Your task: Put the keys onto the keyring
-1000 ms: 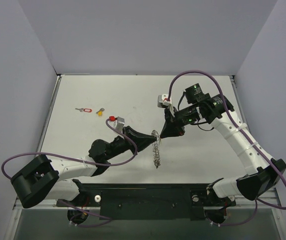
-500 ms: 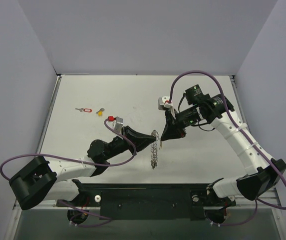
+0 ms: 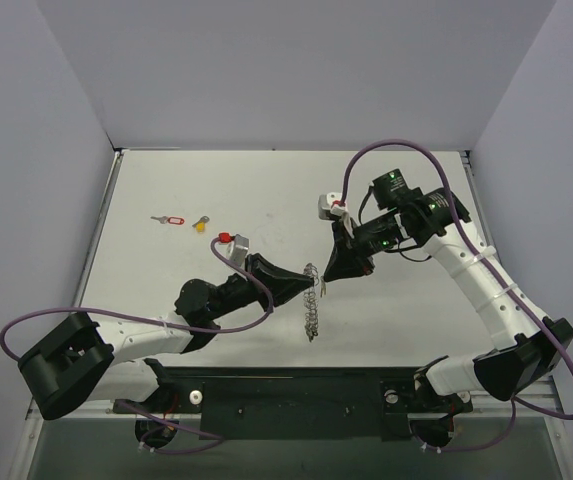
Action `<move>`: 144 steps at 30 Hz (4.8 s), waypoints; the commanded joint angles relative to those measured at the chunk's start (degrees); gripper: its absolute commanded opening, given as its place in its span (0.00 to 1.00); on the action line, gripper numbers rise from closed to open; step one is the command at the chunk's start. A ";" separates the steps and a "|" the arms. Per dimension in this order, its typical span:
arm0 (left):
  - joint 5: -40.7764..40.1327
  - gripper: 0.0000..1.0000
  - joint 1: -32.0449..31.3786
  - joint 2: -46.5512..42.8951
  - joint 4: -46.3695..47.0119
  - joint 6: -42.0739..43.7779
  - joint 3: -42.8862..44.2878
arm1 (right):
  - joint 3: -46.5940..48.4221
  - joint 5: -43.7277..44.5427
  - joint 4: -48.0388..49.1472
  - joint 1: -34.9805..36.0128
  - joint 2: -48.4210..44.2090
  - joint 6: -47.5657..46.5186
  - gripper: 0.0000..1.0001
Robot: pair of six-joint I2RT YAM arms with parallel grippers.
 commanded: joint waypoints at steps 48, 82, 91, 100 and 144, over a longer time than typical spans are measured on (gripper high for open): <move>1.26 0.00 0.22 -0.36 20.64 -1.18 3.14 | -0.11 -4.49 -1.43 1.33 0.14 -1.69 0.00; 1.79 0.00 0.22 -1.50 20.20 -0.74 2.43 | 0.76 -3.08 -1.34 -0.08 -0.74 -0.99 0.00; 2.05 0.00 0.31 -1.15 20.29 -0.65 2.52 | 0.94 -3.26 -1.25 -0.25 -0.83 -0.81 0.00; 2.14 0.00 0.40 -0.97 20.64 -0.38 2.35 | 0.68 -4.05 -1.25 -0.87 -1.18 -0.81 0.00; 2.23 0.00 0.40 -1.32 20.64 -0.39 2.43 | -0.73 -6.33 0.68 -1.04 -1.88 0.77 0.00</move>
